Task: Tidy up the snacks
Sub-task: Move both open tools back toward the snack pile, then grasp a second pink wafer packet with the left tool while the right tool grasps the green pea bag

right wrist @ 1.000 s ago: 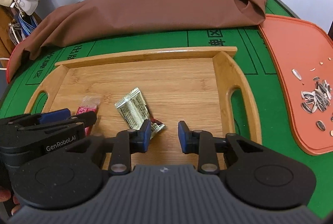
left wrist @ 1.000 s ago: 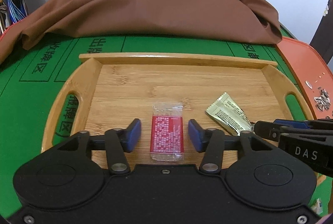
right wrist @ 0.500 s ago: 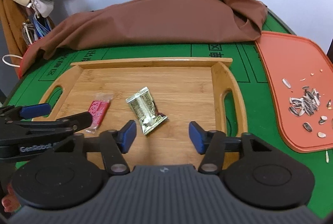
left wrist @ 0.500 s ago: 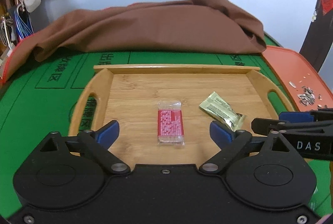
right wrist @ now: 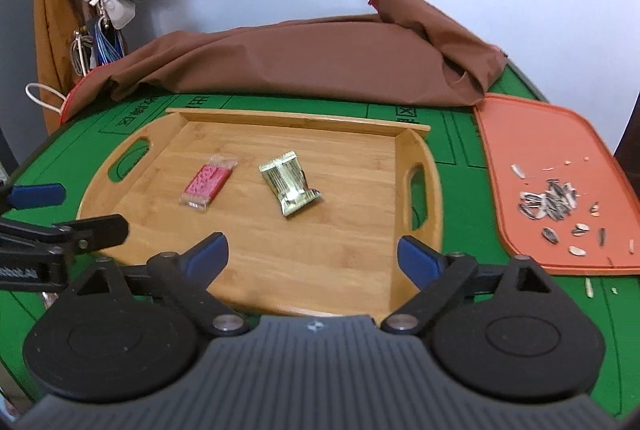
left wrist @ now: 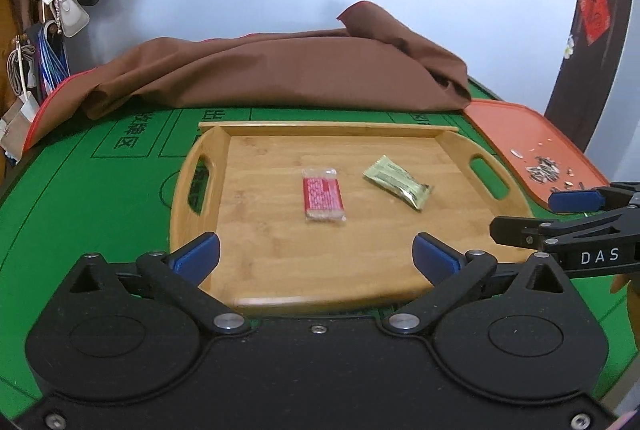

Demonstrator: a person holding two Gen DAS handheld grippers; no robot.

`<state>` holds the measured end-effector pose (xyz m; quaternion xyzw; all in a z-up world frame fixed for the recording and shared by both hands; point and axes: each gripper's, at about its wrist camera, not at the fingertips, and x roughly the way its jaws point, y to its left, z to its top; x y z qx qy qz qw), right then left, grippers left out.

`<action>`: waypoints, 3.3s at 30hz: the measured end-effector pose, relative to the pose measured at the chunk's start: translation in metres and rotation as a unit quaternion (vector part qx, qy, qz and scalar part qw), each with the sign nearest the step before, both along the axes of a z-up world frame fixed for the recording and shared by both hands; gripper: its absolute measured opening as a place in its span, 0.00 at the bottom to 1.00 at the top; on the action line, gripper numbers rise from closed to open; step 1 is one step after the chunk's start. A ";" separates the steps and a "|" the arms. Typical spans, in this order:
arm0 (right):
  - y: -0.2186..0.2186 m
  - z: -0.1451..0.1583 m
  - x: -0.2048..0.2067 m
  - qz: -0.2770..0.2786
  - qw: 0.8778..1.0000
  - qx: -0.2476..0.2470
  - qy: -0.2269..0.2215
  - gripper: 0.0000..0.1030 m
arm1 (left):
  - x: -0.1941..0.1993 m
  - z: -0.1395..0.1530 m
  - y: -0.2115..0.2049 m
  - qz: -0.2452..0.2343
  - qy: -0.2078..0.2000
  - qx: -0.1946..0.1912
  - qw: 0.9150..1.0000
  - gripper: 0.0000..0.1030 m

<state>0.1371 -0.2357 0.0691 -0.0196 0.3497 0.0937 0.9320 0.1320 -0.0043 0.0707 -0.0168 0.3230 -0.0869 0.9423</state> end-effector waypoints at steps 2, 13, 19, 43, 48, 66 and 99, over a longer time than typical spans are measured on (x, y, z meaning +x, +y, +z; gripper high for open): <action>-0.002 -0.003 -0.011 0.000 1.000 -0.005 -0.004 0.94 | -0.010 -0.004 0.003 0.000 -0.001 -0.001 1.000 1.00; -0.023 -0.022 -0.065 -0.031 0.999 0.002 -0.012 0.98 | -0.066 -0.025 0.020 0.014 -0.005 0.008 1.000 1.00; -0.027 -0.028 -0.090 -0.041 0.999 0.000 -0.023 1.00 | -0.095 -0.029 0.022 0.018 -0.021 0.013 1.000 1.00; -0.023 -0.053 -0.111 -0.060 0.998 -0.029 -0.007 1.00 | -0.131 -0.066 0.020 0.022 0.019 0.035 0.999 1.00; -0.021 -0.056 -0.109 -0.062 0.997 -0.037 -0.007 1.00 | -0.130 -0.072 0.013 0.015 0.020 0.047 0.999 1.00; -0.017 -0.066 -0.100 -0.062 0.998 -0.029 0.006 1.00 | -0.133 -0.074 0.003 0.019 0.012 0.044 0.999 0.93; -0.013 -0.072 -0.096 -0.059 0.998 -0.023 0.014 0.96 | -0.115 -0.070 -0.004 -0.003 -0.002 0.050 0.999 0.40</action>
